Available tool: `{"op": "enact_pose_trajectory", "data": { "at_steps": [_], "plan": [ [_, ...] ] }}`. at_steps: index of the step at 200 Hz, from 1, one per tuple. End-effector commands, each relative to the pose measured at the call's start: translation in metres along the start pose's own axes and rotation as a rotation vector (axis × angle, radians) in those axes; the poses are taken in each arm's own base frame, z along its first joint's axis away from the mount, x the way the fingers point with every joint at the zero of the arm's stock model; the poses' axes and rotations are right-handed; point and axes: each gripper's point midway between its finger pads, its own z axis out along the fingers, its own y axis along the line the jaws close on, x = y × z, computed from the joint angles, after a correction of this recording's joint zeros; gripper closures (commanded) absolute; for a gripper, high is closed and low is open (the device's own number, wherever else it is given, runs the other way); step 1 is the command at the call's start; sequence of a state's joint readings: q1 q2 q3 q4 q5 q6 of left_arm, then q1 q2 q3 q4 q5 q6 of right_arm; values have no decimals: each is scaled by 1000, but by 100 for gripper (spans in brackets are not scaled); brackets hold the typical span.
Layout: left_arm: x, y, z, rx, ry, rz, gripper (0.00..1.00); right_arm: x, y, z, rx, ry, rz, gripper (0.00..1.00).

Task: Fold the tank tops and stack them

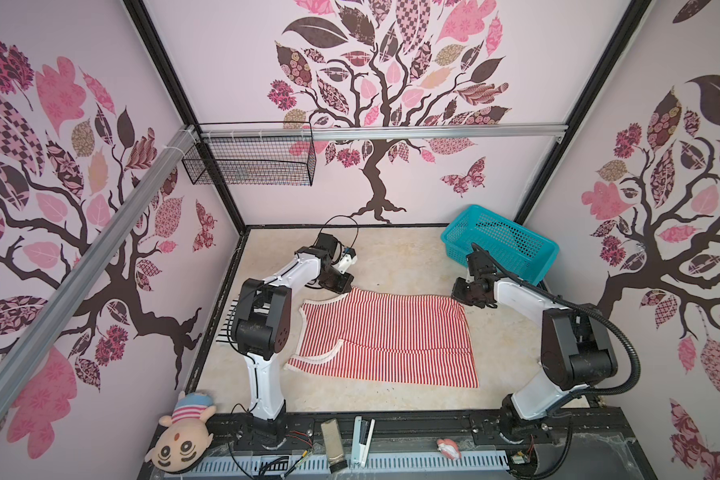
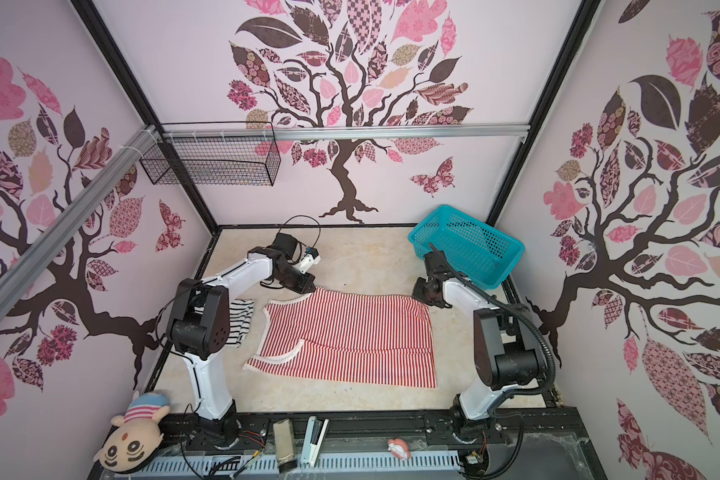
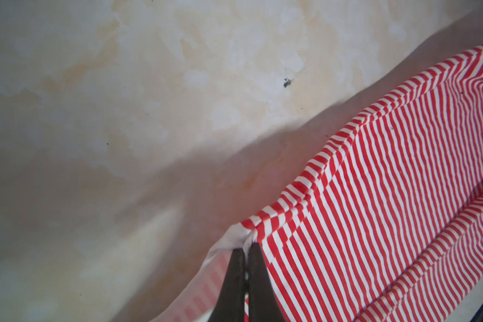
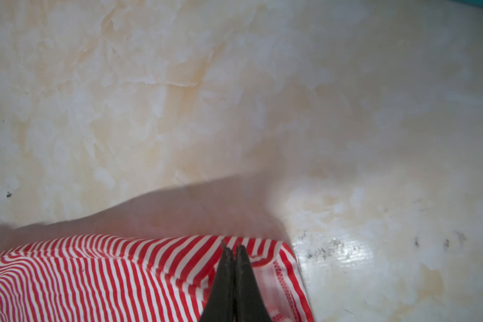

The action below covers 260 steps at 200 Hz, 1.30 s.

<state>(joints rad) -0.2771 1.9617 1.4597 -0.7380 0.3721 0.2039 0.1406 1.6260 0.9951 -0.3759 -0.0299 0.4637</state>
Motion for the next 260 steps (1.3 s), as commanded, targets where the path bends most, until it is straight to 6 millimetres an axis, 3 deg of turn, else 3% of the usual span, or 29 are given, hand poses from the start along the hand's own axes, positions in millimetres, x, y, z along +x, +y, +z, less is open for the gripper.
{"op": "enact_pose_trajectory", "data": {
  "at_steps": [1,70,159,260],
  "plan": [
    [4,-5,-7,12,-35,20,100,-6,-2,-12,-1,-53,6,100],
    [26,-17,-25,5,-51,26,100,8,-9,-23,-17,-65,26,100],
    [76,-32,-28,41,22,53,100,37,0,-48,-149,-44,32,100],
    [113,-38,-19,55,103,68,100,75,-20,-44,-129,9,38,100]
  ]
}}
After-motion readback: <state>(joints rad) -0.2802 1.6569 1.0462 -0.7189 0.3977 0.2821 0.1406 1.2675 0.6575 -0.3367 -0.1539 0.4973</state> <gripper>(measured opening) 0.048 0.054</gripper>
